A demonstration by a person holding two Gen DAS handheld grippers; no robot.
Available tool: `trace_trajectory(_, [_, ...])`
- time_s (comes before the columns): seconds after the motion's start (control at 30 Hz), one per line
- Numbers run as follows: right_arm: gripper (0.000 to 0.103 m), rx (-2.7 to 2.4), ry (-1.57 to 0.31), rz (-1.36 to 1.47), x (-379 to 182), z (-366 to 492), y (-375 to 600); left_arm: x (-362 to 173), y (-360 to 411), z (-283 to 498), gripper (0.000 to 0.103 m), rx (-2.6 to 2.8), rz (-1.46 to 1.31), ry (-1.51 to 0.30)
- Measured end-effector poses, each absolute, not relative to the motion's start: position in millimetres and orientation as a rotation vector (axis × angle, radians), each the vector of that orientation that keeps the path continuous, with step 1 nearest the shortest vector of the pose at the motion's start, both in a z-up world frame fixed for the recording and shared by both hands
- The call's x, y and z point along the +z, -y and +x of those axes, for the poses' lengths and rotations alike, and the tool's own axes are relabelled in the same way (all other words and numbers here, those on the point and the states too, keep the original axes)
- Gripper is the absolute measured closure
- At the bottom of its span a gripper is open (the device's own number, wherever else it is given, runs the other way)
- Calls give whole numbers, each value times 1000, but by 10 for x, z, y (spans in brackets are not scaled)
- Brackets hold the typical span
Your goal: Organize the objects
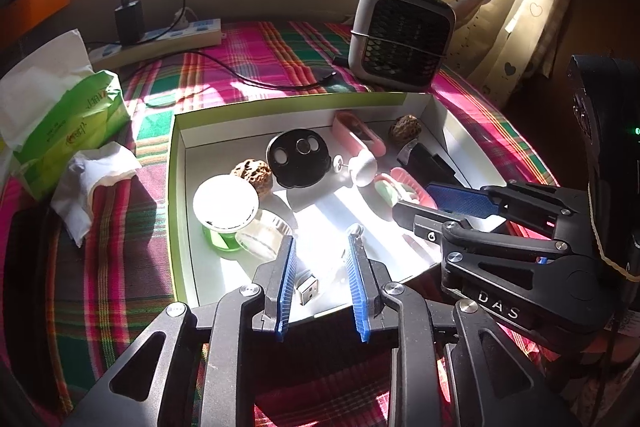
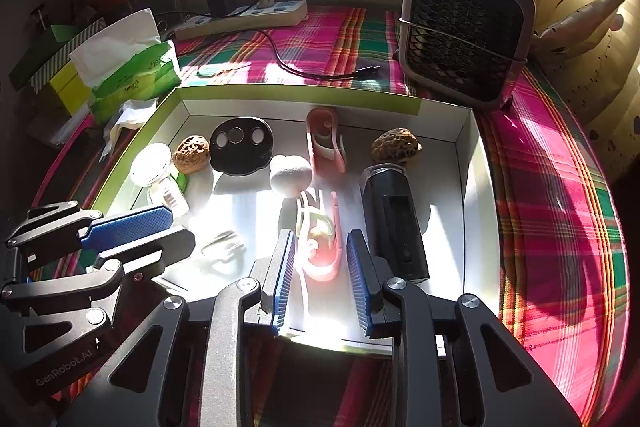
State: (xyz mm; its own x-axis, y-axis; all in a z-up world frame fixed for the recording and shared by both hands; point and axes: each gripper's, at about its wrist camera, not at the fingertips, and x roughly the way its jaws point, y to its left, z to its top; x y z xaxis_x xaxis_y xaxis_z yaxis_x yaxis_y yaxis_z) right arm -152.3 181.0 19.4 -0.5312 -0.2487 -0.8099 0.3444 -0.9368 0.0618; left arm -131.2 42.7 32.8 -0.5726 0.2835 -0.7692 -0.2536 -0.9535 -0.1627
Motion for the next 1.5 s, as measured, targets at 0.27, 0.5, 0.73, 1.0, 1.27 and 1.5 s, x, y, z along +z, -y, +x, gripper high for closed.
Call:
trace_trajectory(0.27, [65,-2510,-137,1265,235,-1448,-1845,370,-426,-1247,73,2603,-1246,22])
trace_trajectory(0.5, [53,-2540,-119,1220,309,-1330,-1878,419,-416,-1159,72,2664,-1230,-3])
trace_trajectory(0.73, [53,-2586,-100,1159,405,-1147,-1932,500,-449,-989,72,2722,-1189,-44])
trace_trajectory(1.0, [53,-2651,-126,1108,490,-909,-1981,530,-471,-768,72,2770,-1156,-48])
trace_trajectory(1.27, [52,-2655,-150,1139,399,-667,-1996,434,-476,-563,72,2777,-1193,-39])
trace_trajectory(1.5, [49,-2648,-171,1199,231,-520,-2059,273,-468,-411,72,2769,-1255,-23])
